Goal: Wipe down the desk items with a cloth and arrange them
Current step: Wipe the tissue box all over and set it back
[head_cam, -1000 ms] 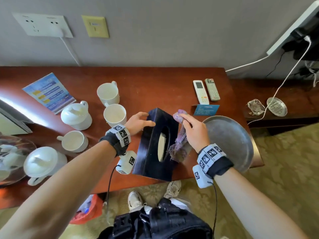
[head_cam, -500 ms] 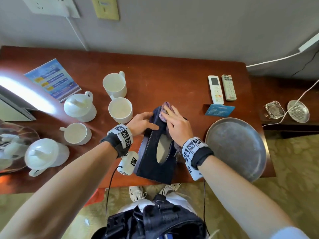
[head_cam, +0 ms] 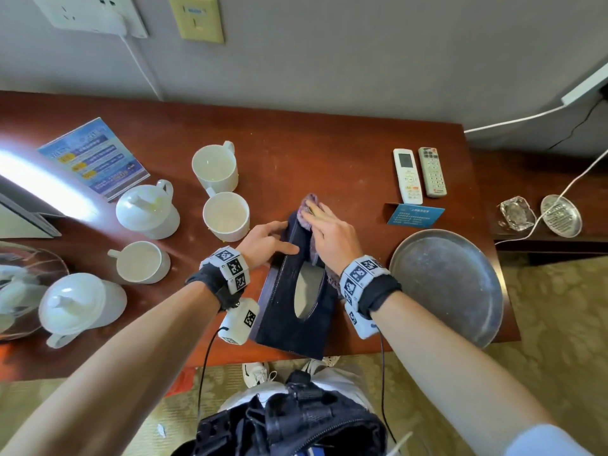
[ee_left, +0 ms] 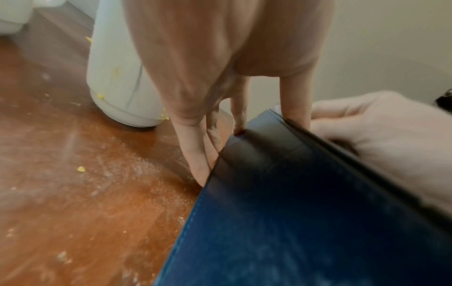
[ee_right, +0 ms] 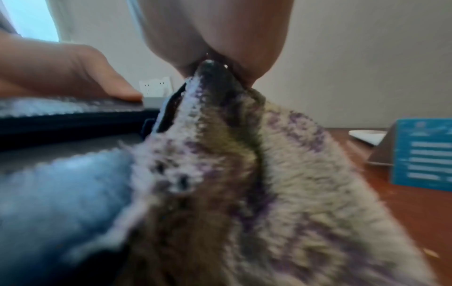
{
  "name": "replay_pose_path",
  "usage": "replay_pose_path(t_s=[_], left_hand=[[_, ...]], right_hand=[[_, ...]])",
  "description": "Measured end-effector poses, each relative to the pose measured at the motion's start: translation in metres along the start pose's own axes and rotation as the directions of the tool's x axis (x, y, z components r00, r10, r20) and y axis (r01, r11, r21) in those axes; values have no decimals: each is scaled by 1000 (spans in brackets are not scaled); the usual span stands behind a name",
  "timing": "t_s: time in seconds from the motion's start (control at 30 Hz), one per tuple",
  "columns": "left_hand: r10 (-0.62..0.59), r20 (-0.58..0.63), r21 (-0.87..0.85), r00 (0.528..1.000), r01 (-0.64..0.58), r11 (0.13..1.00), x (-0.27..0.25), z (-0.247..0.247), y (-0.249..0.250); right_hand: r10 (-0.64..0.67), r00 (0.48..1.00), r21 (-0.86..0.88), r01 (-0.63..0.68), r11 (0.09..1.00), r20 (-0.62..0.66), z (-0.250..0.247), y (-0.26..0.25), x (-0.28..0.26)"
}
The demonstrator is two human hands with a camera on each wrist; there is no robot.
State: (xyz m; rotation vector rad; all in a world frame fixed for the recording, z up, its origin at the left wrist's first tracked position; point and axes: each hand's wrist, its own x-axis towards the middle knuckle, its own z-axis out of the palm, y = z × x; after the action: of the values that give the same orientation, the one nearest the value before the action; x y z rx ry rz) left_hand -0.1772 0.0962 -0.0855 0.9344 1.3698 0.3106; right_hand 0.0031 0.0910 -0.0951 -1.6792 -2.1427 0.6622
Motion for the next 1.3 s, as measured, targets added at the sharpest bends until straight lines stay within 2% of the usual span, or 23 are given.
replay_pose_path(t_s=[0.17, 0.4, 0.57, 0.67, 0.8, 0.9, 1.0, 1.07, 1.13, 1.3], left_hand=[[7, 11, -26, 1000, -7, 1000, 4, -2, -4], [32, 10, -46, 999, -32, 998, 6, 1, -7], [56, -6, -30, 998, -56, 998, 7, 3, -7], [83, 15, -27, 996, -83, 996, 5, 3, -10], [143, 25, 119, 989, -144, 982, 2, -2, -19], [94, 78, 134, 992, -104, 985, -5, -12, -30], [130, 114, 178, 985, -149, 973, -25, -22, -46], [178, 136, 320, 975, -213, 923, -41, -23, -59], [181, 171, 502, 969, -243, 830, -54, -20, -72], [171, 207, 812, 963, -266, 519, -63, -8, -92]], right_hand=[[225, 974, 1, -225, 974, -36, -18, 51, -37], [371, 922, 144, -354, 924, -110, -2, 34, -62], [331, 941, 48, -328, 944, -74, -1, 29, -81], [311, 946, 60, -306, 950, -88, 4, 28, -91], [328, 942, 51, -325, 944, -74, 8, 20, -82], [314, 947, 32, -313, 949, -69, 10, 13, -71], [321, 946, 9, -321, 947, -49, 6, 12, -57], [307, 951, -25, -308, 951, -32, 2, 11, -47], [303, 953, -43, -303, 952, -1, -1, 10, -37], [279, 959, -105, -273, 956, 42, -13, 11, -29]])
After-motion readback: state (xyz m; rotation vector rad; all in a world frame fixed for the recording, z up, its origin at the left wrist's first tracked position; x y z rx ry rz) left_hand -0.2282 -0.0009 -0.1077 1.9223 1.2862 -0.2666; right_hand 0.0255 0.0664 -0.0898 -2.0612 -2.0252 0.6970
